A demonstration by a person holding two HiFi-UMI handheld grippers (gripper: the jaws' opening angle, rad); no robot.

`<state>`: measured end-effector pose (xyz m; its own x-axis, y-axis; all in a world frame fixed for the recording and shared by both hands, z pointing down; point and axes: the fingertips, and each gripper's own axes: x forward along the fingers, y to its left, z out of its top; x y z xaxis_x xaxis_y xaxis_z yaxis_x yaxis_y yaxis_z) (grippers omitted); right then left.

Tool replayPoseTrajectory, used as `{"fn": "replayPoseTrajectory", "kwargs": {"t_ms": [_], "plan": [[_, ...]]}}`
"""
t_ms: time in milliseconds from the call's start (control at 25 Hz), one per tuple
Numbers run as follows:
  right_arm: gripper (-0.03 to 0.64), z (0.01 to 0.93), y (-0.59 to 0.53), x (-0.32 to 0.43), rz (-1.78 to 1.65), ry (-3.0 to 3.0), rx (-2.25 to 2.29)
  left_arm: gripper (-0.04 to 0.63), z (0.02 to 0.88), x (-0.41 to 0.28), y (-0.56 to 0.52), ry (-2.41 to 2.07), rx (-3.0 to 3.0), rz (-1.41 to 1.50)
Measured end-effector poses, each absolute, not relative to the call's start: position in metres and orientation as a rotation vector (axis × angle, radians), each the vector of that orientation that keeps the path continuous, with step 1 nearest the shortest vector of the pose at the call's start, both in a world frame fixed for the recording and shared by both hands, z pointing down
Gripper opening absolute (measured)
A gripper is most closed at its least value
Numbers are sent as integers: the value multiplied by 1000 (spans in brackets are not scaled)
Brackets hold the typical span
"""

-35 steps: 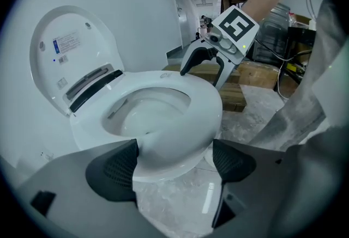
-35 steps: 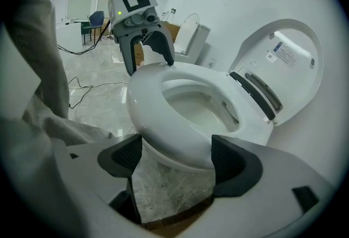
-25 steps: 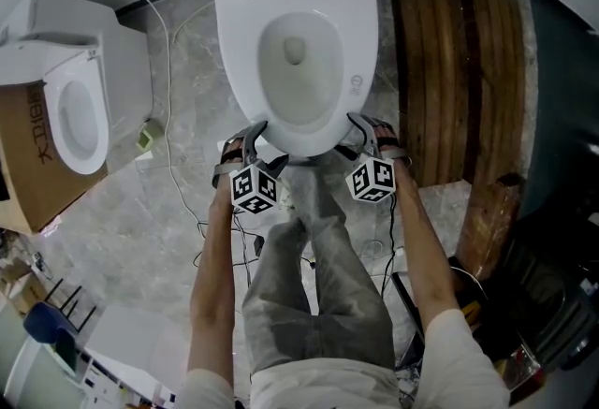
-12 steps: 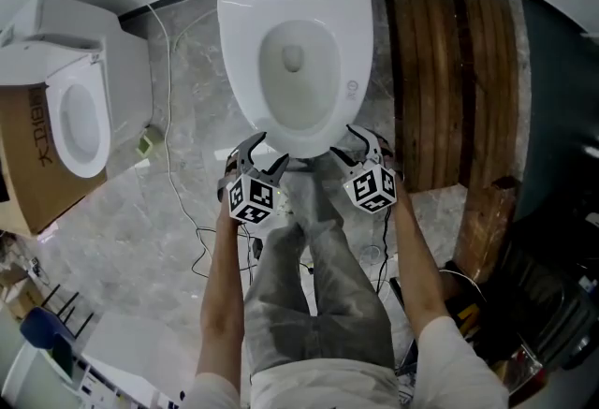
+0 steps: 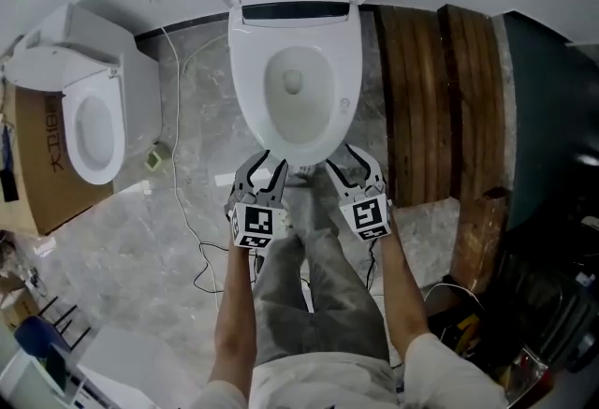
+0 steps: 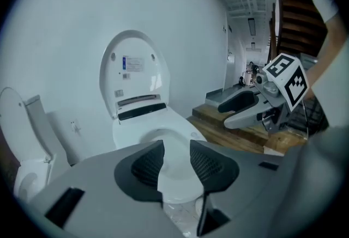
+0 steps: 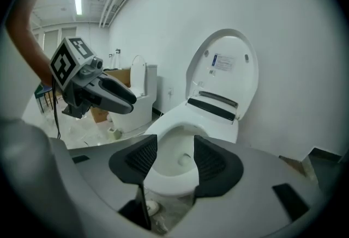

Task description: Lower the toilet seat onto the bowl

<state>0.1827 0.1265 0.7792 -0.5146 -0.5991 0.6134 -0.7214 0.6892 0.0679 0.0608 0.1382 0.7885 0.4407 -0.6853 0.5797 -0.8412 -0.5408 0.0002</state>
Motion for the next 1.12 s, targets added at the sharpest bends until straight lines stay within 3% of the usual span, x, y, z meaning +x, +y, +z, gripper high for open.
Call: {"fn": "replayPoseTrajectory", "kwargs": {"t_ms": [720,1120], "plan": [[208,577,176,187,226,-2368,1250,166,592,60,183,-1503,2457,554],[208,551,145,199,189,-2378,1279,166,559,71,154,-1534,2463,519]]}}
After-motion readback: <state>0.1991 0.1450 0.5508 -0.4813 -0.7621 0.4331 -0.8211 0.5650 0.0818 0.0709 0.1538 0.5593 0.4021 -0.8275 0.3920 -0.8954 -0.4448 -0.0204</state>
